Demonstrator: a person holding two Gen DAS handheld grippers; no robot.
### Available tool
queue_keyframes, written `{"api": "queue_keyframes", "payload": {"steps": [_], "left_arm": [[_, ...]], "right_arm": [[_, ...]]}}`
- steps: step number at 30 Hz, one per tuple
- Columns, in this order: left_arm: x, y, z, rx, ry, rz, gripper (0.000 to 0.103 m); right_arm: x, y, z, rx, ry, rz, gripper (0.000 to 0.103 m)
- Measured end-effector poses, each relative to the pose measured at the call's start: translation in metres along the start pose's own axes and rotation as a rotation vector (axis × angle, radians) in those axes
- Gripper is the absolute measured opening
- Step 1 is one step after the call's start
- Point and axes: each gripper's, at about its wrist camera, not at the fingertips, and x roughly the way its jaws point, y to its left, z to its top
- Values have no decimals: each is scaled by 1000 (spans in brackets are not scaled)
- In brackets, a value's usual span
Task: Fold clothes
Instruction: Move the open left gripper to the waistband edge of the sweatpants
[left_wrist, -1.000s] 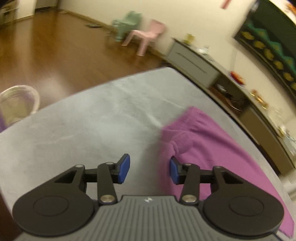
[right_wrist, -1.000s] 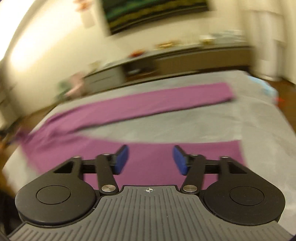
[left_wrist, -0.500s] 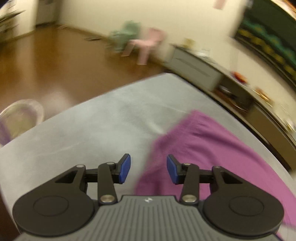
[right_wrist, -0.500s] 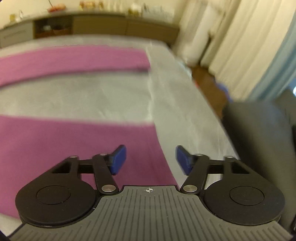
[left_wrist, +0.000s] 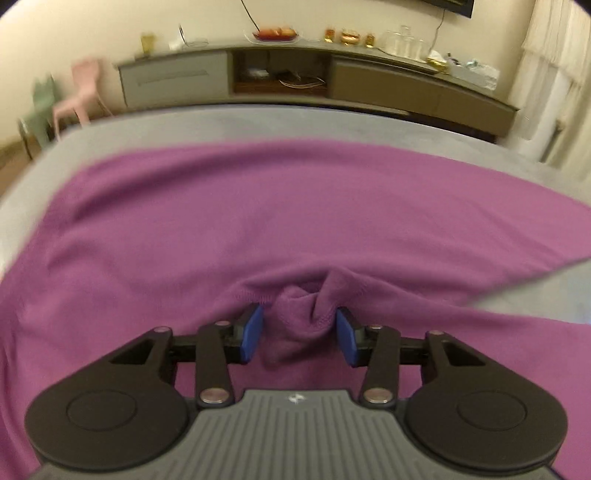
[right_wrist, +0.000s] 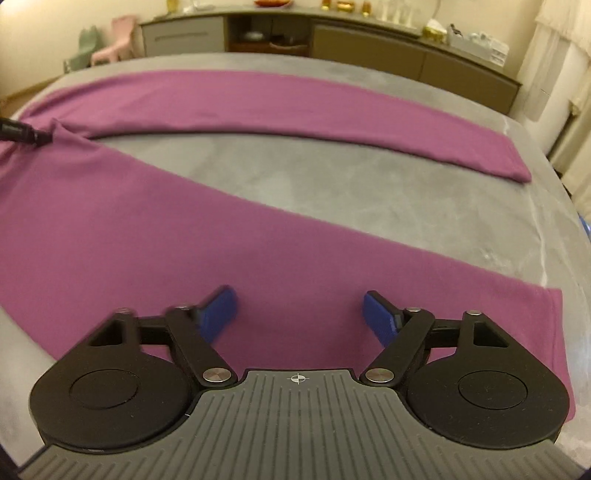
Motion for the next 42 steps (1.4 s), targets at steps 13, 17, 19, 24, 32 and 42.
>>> {"api": "queue_keyframes", "payload": {"steps": [13,17,19,24,32,42], "left_arm": [[-62,61,-15,-155,-49,-35,46],[-70,147,-44,-310,-18,96,44],[-68,185,-56,-386,3,161,43],[-71,228,-67,-511,12,213,19],[-86,201,-49,-469,-43,200,36],[-35,182,0,-155,-63,217,45]], "right_arm": [[-18,-92,2,263,-67,-169,73],[-12,-125,-13,318,19,-235,64],[-7,-131,-14,319,10,-234,65],[14,-141,-2,313,-28,-276,73],[4,-119,26,279,-100,-360,70],[16,-122,11,290,12,-276,76]]}}
